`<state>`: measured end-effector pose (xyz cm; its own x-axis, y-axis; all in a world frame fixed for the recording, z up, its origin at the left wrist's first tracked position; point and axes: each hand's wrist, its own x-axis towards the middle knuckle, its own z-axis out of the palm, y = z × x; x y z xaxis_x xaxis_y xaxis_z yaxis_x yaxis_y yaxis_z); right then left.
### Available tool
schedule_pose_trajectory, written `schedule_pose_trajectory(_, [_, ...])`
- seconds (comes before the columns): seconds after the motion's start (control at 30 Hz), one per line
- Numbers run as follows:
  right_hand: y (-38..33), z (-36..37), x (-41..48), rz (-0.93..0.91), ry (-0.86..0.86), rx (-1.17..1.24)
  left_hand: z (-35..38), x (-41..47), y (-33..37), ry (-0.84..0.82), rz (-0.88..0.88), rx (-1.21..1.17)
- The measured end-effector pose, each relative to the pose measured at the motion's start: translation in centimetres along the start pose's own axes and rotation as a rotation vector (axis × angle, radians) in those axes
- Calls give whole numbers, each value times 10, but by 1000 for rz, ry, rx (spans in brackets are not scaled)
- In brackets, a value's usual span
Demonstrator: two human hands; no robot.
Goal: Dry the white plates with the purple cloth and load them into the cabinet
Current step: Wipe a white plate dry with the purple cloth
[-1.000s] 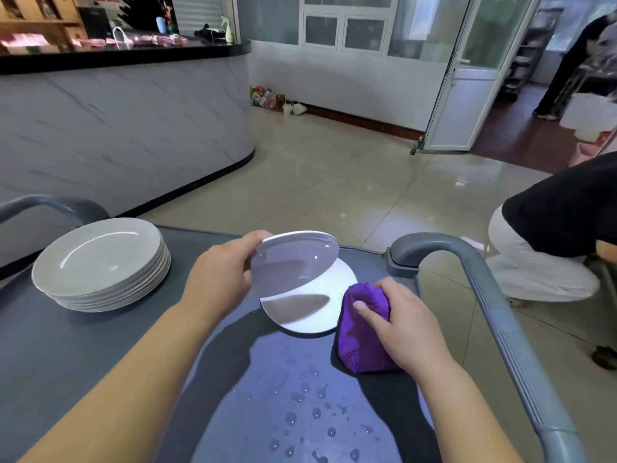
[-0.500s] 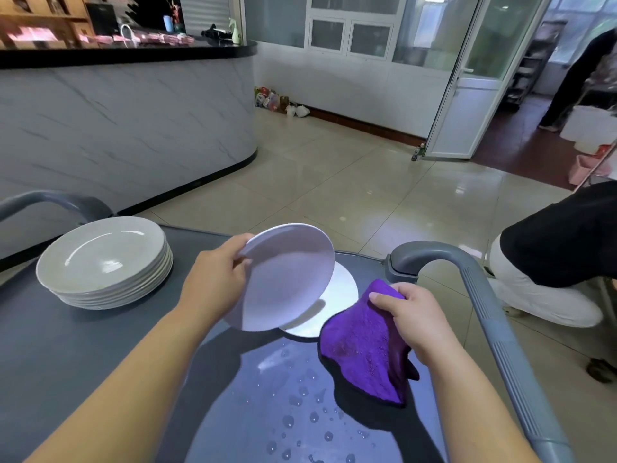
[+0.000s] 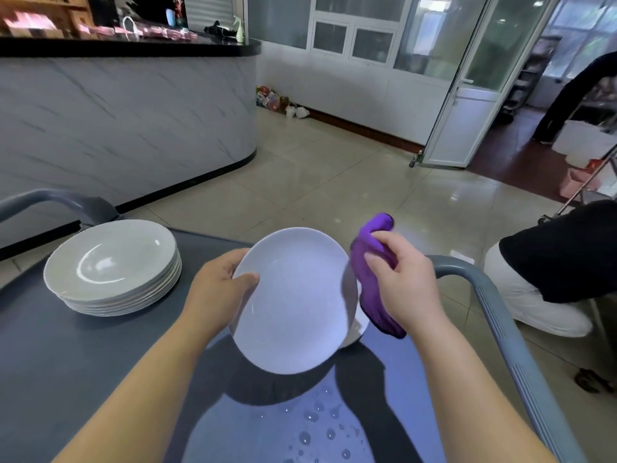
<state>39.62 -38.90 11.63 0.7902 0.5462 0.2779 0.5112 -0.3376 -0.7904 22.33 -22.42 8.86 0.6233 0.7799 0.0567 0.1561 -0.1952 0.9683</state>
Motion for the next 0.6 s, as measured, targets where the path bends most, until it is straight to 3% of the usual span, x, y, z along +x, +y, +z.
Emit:
schedule_pose_trajectory(0.17, [-9, 33, -14, -110, -353, -150, -2, -1, -1, -15, -40, -128])
schedule_pose_trajectory(0.23, [-5, 43, -17, -106, -419, -120, -3, -2, -3, -21, -42, -154])
schedule_pose_trajectory(0.3, [-3, 50, -17, -98, -357, -59, -4, -2, -4, -22, -56, -211])
schedule_pose_trajectory(0.4, [-1, 60, -11, -149, -122, -123, -5, -2, -4, -43, -73, -289])
schedule_pose_trajectory(0.6, [-9, 69, -4, -263, 183, -567, -7, -1, 4, -77, -54, -331])
